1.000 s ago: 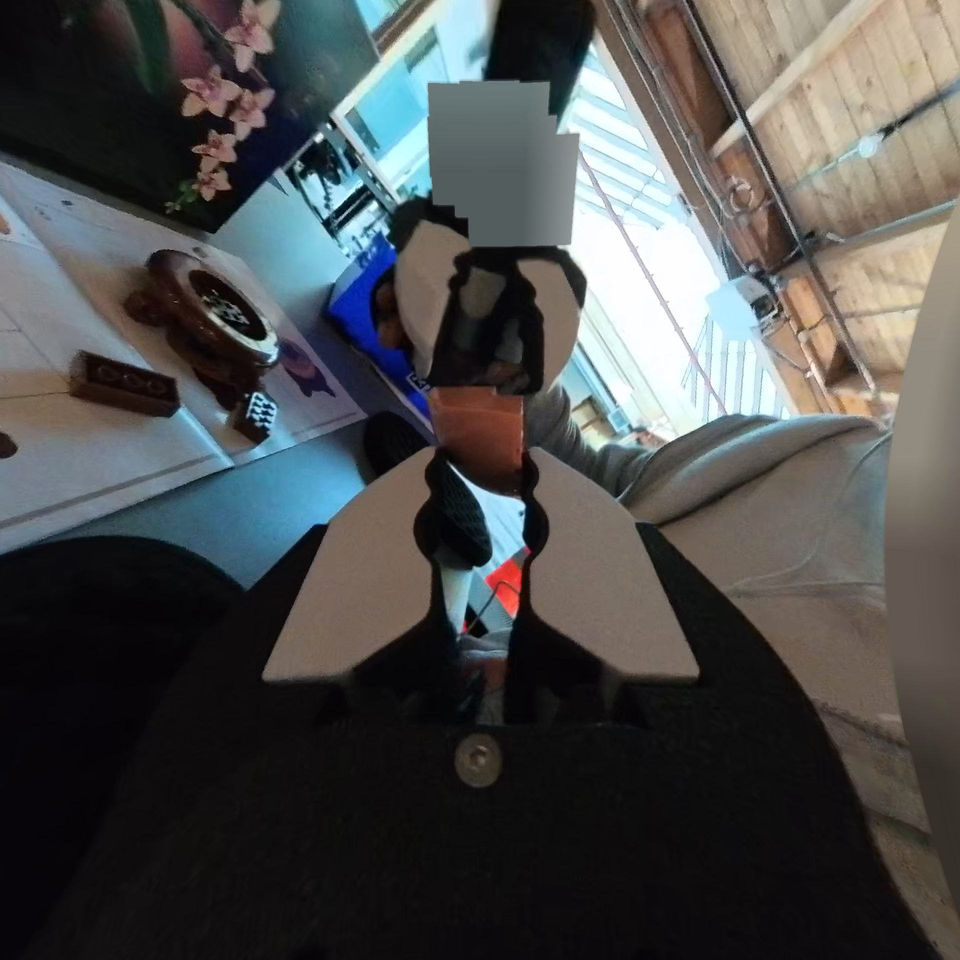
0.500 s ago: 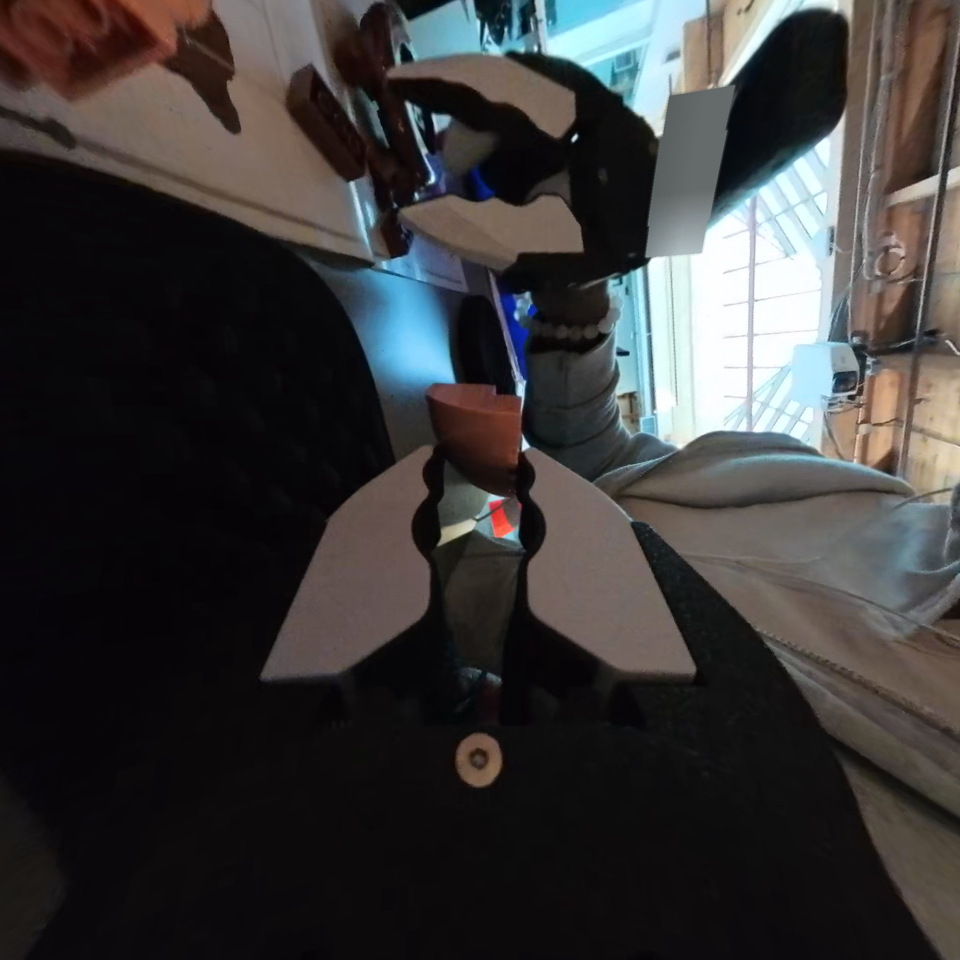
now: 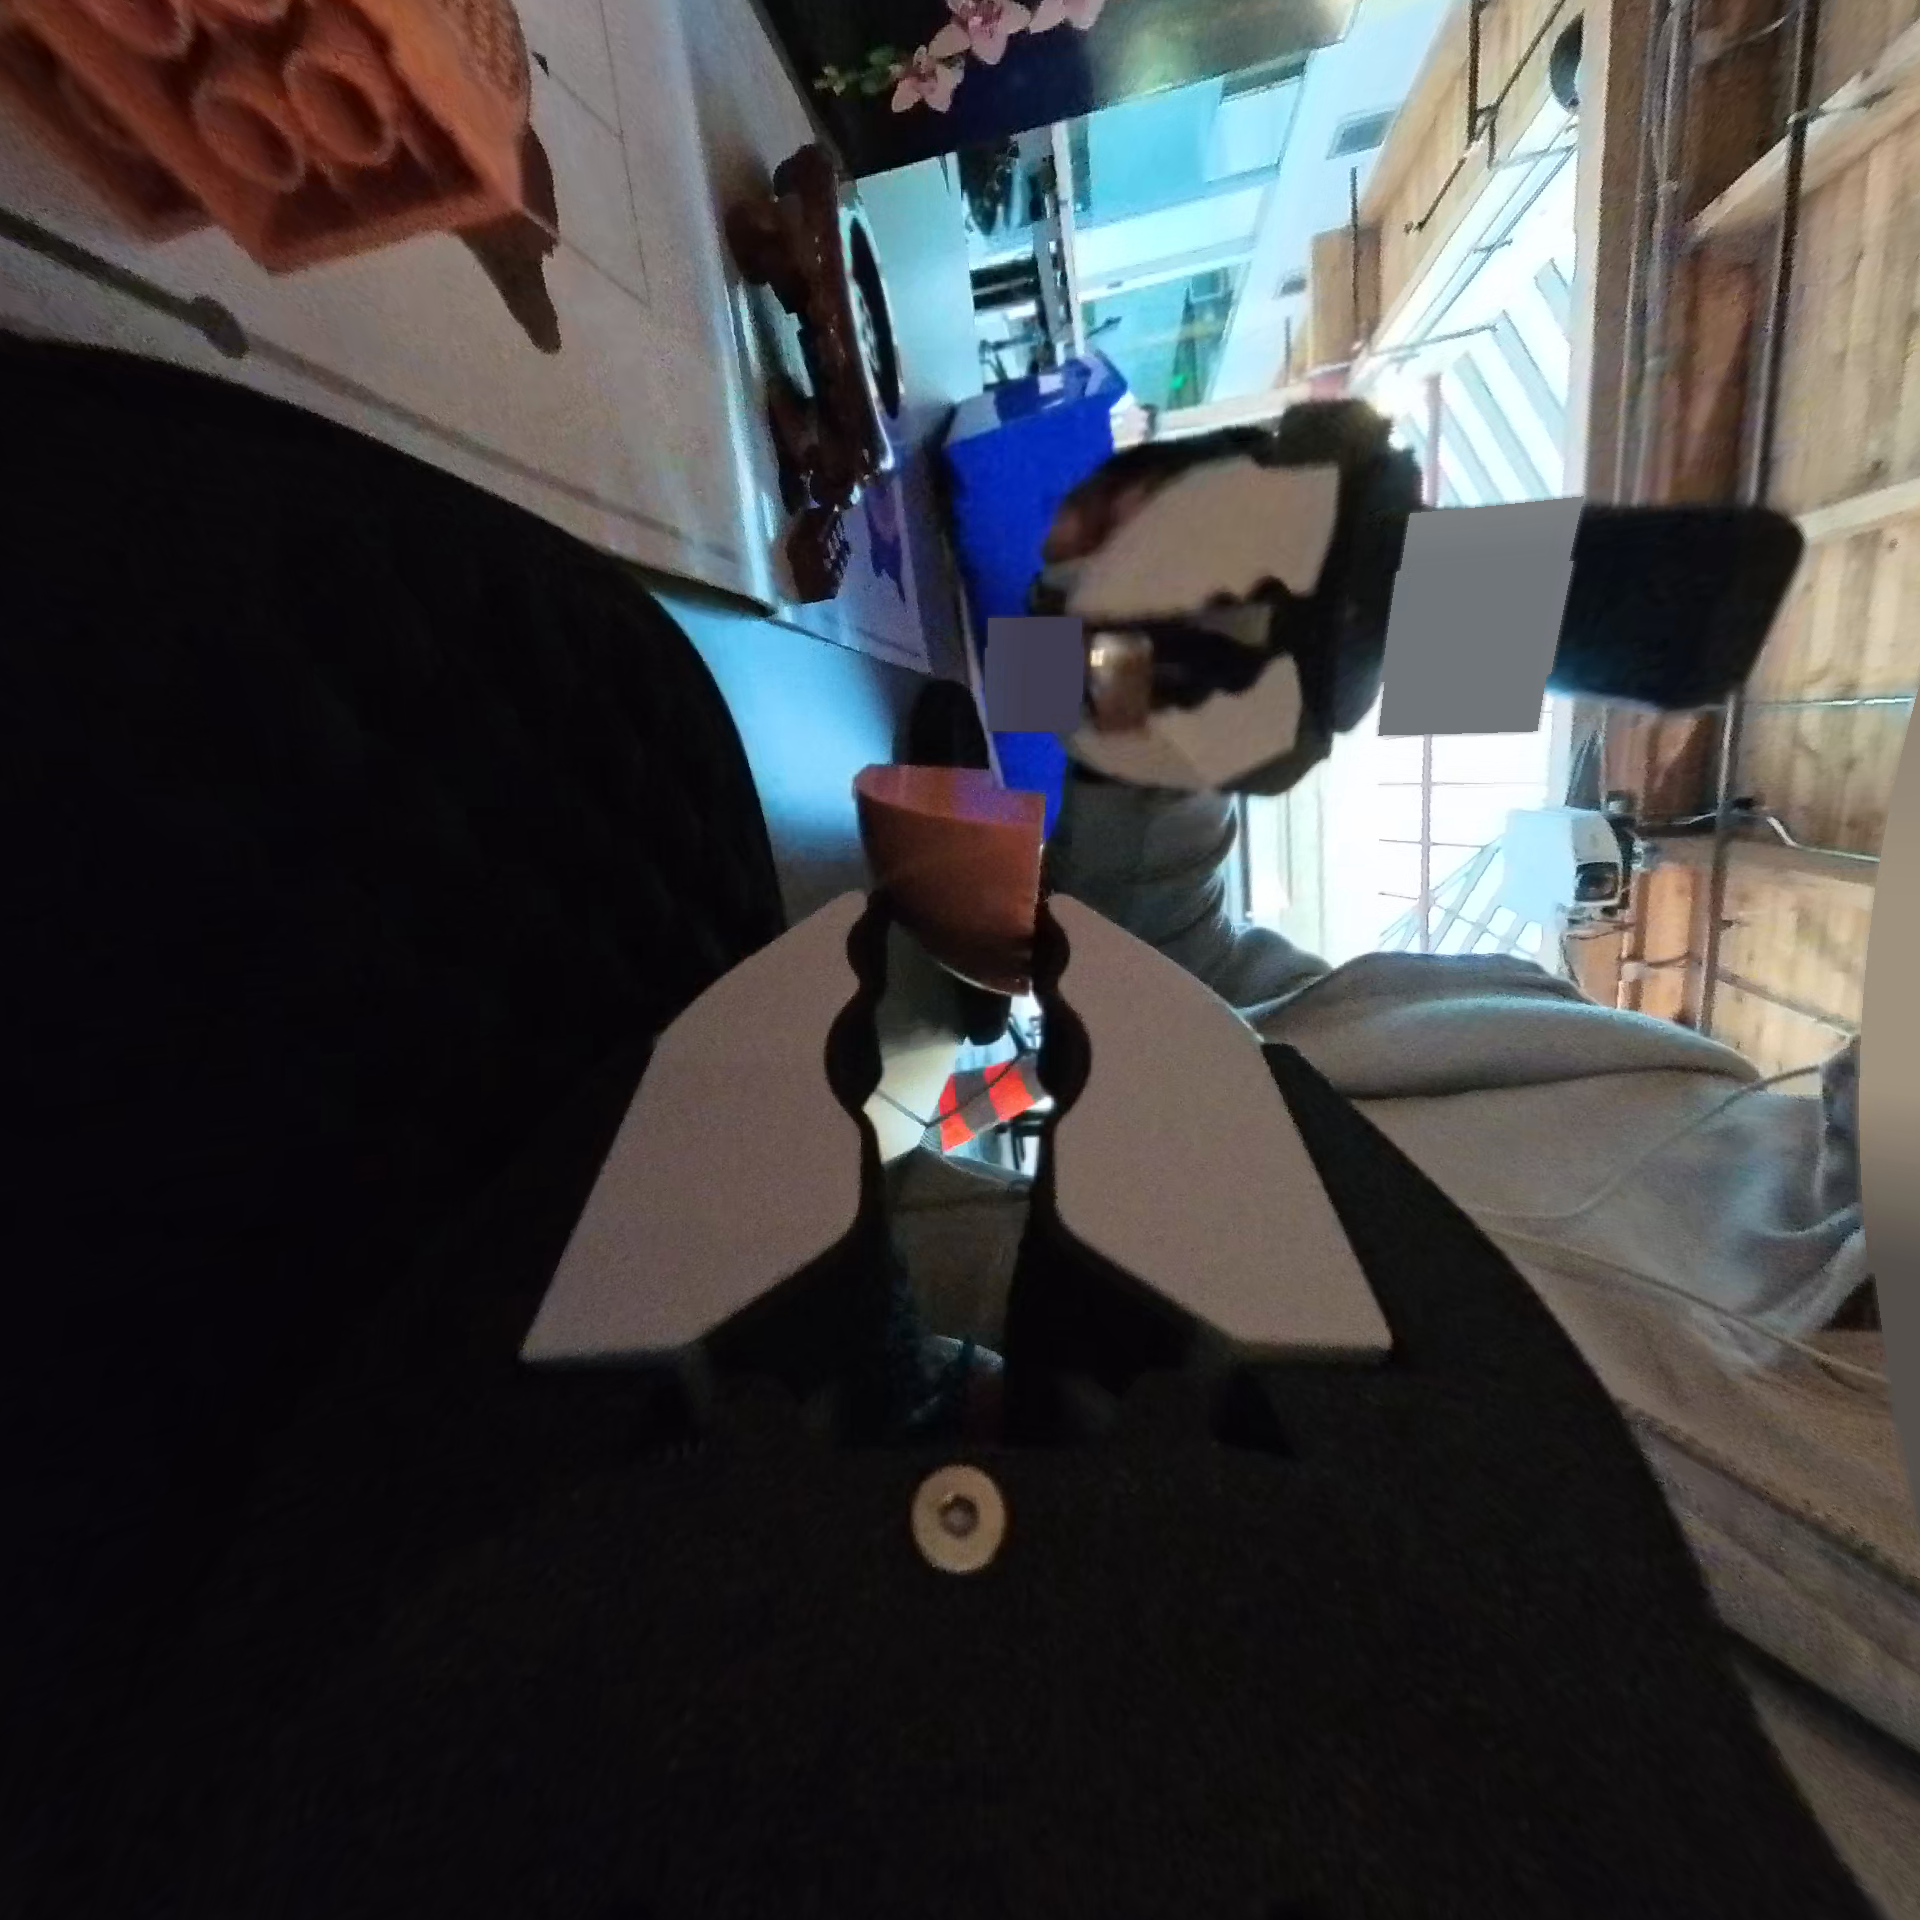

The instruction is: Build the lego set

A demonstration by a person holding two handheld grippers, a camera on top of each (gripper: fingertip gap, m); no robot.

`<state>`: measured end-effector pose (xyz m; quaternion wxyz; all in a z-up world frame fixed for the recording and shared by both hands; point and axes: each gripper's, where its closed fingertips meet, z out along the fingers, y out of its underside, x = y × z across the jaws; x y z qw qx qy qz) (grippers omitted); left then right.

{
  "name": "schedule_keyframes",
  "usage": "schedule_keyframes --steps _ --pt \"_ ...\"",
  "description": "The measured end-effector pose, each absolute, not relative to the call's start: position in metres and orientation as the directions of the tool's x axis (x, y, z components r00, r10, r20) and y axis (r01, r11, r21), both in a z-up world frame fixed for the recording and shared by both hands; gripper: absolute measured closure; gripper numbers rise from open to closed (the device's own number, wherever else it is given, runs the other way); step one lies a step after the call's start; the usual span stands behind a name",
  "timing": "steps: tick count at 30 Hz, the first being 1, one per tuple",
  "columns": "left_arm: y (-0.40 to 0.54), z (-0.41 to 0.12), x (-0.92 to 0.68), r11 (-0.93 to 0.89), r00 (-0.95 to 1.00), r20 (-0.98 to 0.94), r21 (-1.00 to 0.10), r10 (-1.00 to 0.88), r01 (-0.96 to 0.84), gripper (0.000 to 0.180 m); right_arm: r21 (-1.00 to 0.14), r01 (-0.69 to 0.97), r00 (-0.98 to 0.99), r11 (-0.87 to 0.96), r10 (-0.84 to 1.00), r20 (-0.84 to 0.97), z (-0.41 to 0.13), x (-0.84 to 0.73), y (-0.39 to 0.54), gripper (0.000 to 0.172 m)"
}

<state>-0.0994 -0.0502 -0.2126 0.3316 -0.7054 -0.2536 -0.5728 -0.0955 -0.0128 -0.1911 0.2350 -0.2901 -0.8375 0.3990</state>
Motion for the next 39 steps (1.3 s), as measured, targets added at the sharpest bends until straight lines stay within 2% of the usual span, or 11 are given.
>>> schedule_keyframes --steps 3,12,16,28,36,39 --pt "-0.05 -0.214 -0.099 -0.652 0.206 0.978 -0.166 -0.015 0.74 0.154 -0.752 0.291 -0.729 0.591 0.647 0.226 -0.197 -0.097 -0.022 0.157" --pt "-0.049 -0.217 -0.099 -0.647 0.237 0.972 -0.181 -0.001 0.741 0.154 -0.697 0.324 -0.731 0.64 0.637 0.246 -0.208 -0.099 -0.028 0.157" --pt "-0.048 -0.22 -0.099 -0.637 0.272 0.962 -0.208 0.003 0.742 0.155 -0.634 0.34 -0.722 0.694 0.625 0.297 -0.212 -0.099 -0.029 0.157" --pt "-0.047 -0.224 -0.099 -0.617 0.35 0.937 -0.274 0.003 0.738 0.155 -0.543 0.451 -0.697 0.709 0.659 0.282 -0.218 -0.099 -0.028 0.157" --pt "-0.047 -0.226 -0.099 -0.622 0.366 0.931 -0.287 -0.001 0.729 0.155 -0.459 0.445 -0.686 0.769 0.622 0.377 -0.224 -0.1 -0.026 0.157" --pt "-0.046 -0.227 -0.099 -0.621 0.388 0.922 -0.297 0.012 0.725 0.155 -0.368 0.465 -0.681 0.806 0.591 0.433 -0.224 -0.099 -0.024 0.157"
